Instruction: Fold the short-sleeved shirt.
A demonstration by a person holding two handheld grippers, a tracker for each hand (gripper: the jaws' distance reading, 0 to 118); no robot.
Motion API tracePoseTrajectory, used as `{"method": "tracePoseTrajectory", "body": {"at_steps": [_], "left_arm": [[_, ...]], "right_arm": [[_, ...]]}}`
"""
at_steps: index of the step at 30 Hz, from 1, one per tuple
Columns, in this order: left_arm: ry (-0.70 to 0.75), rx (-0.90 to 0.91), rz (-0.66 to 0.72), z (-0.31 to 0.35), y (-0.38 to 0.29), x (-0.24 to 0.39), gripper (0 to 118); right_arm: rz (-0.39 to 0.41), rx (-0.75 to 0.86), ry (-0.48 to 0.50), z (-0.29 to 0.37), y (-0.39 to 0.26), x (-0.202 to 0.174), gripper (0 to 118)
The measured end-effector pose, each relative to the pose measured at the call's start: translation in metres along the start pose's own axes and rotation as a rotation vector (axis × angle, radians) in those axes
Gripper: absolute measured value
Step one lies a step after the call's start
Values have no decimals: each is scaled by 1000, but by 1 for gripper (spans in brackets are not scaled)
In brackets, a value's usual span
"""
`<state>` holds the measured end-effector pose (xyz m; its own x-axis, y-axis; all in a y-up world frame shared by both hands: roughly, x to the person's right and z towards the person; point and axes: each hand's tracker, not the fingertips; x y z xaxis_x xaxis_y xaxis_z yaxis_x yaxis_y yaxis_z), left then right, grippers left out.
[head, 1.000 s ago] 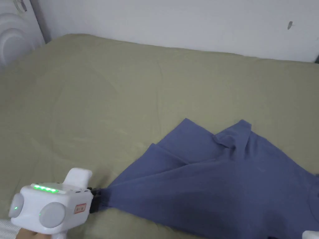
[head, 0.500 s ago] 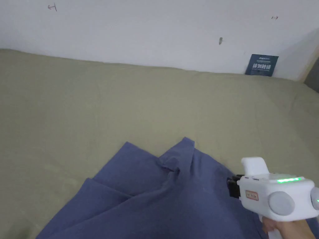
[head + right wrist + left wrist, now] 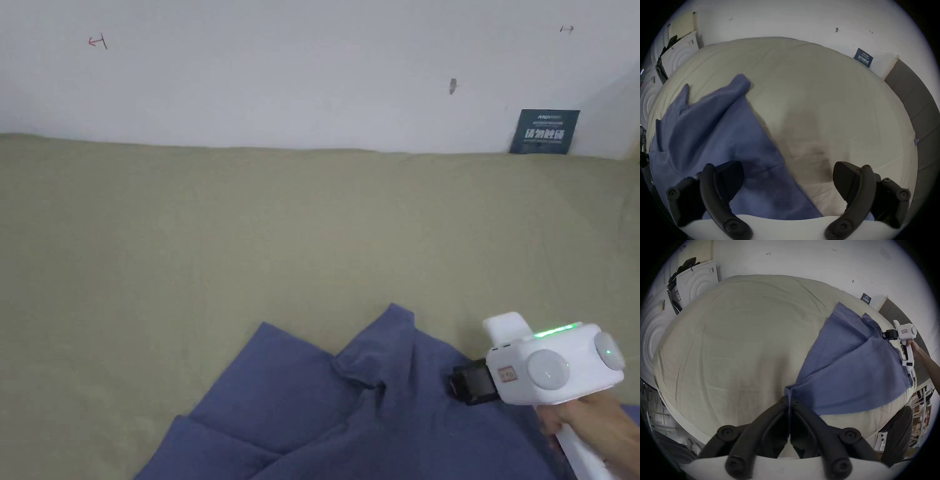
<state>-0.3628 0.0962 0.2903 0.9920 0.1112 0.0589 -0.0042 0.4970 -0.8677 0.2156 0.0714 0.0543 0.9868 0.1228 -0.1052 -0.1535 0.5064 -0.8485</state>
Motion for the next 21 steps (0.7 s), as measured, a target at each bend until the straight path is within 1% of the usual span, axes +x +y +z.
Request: {"method": "tracePoseTrajectory", "body": {"at_steps": [2,3,4,5,6,7,8,9,10,12,13,14,18,19,20,21], "left_arm": [[0,-2,3,-2,0,-1,0],[1,-2,8,-2,0,-1,0],[3,-2,8,-3,0,-1,0],[5,-2,8,-3,-1,0,0],[9,-2,9,-2,0,1,0],[12,-3,7,-2,0,2,0],[13,-5,4,-2,1,2,0],[15,-7,4,-2,1,3,0],[16,-8,5,-1,2,3,0],[20,-12,7,6,6,4,0],[21,-8,10,11,8,5,0],[18,15,19,19,11,6,0],[-52,157,32,72,42,17,0],[-59,202,32,87,53,21,0],[-70,247,36,100,64,25,0],[-96,275,23,115,79,30,0]], "right_arm": [[3,-15,0,0,3,0,111],[-5,-19,3,6,4,-1,104],[-21,-21,46,12,3,-1,90],[-23,-6,51,19,3,-2,75],[-12,6,45,29,2,-4,29],[-15,27,97,39,3,-3,0],[-41,38,105,46,1,-5,0],[-32,37,79,57,3,-6,0],[-21,59,88,68,3,-6,0],[20,127,53,106,3,-9,0],[22,160,65,126,5,-6,0],[15,193,72,146,6,-3,0],[34,345,30,241,4,5,0],[24,392,3,265,4,8,0],[9,430,-1,284,6,12,0],[-19,479,-16,306,7,18,0]]}}
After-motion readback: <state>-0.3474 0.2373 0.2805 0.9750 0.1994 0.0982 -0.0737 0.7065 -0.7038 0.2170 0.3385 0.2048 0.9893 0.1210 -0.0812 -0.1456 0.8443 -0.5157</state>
